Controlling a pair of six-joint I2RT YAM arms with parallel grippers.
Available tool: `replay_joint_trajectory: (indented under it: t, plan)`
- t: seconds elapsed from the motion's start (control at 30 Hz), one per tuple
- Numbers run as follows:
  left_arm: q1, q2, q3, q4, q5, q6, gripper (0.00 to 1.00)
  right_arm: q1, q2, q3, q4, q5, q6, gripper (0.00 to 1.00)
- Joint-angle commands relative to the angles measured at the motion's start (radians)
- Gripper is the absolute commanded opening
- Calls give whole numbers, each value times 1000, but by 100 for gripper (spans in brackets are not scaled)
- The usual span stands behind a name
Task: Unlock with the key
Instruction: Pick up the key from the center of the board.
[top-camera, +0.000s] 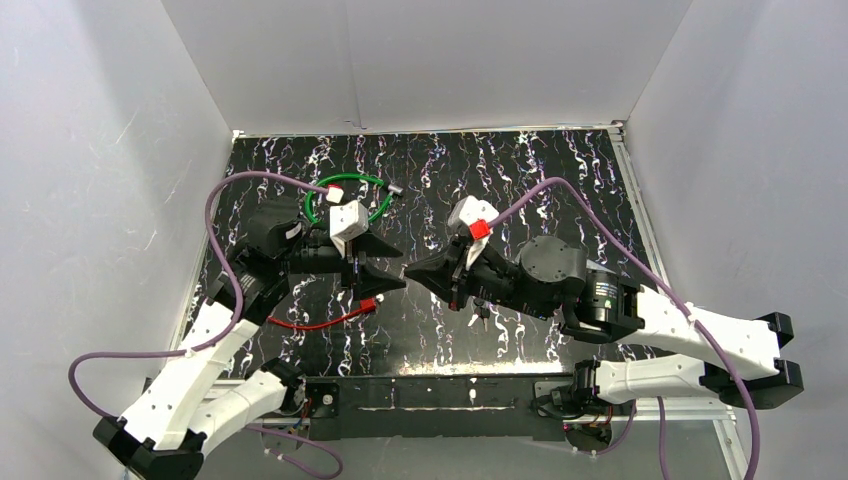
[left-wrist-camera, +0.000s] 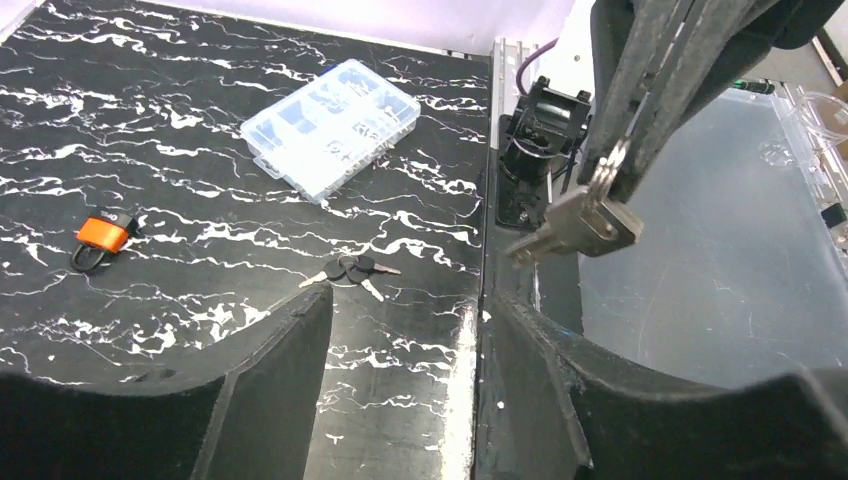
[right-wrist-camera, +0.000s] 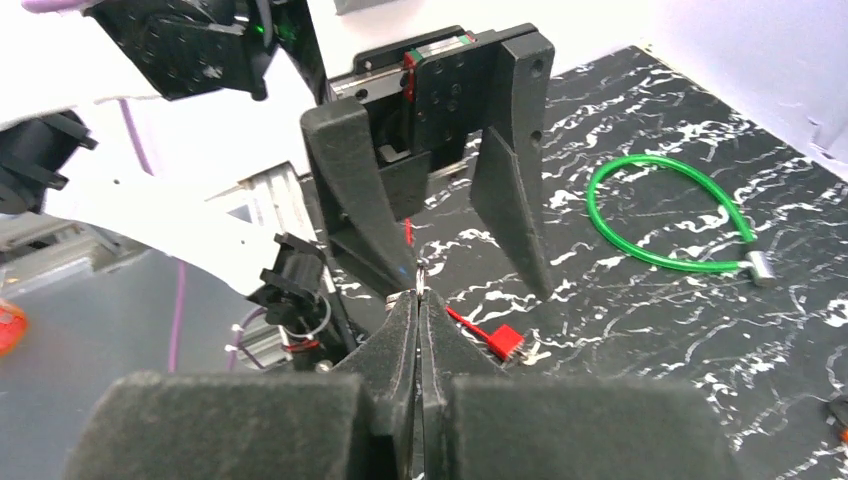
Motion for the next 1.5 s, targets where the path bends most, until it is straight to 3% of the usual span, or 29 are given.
replay_joint_trajectory:
  t: [0.0,0.1,0.73,0.83,1.07,1.47]
  plan:
    - [-15,-21,7,85,18,54,50,-14,-6,-12,118,-65,77,1]
    - [-39,-54,-7,113,8,106,34,-31,-10,-32,148,-96,122,1]
    - [-142,-104,24,20,-34,244,26,-49,-16,-47,163,-128,170,1]
    - [-145,-97,35,19,-29,240,29,-49,-15,-49,168,-133,175,1]
    - [-166,-96,40,12,-9,227,49,-49,-26,-55,167,-120,170,1]
    - [-173,-95,64,-25,-33,205,48,-50,-23,-23,114,-69,112,1]
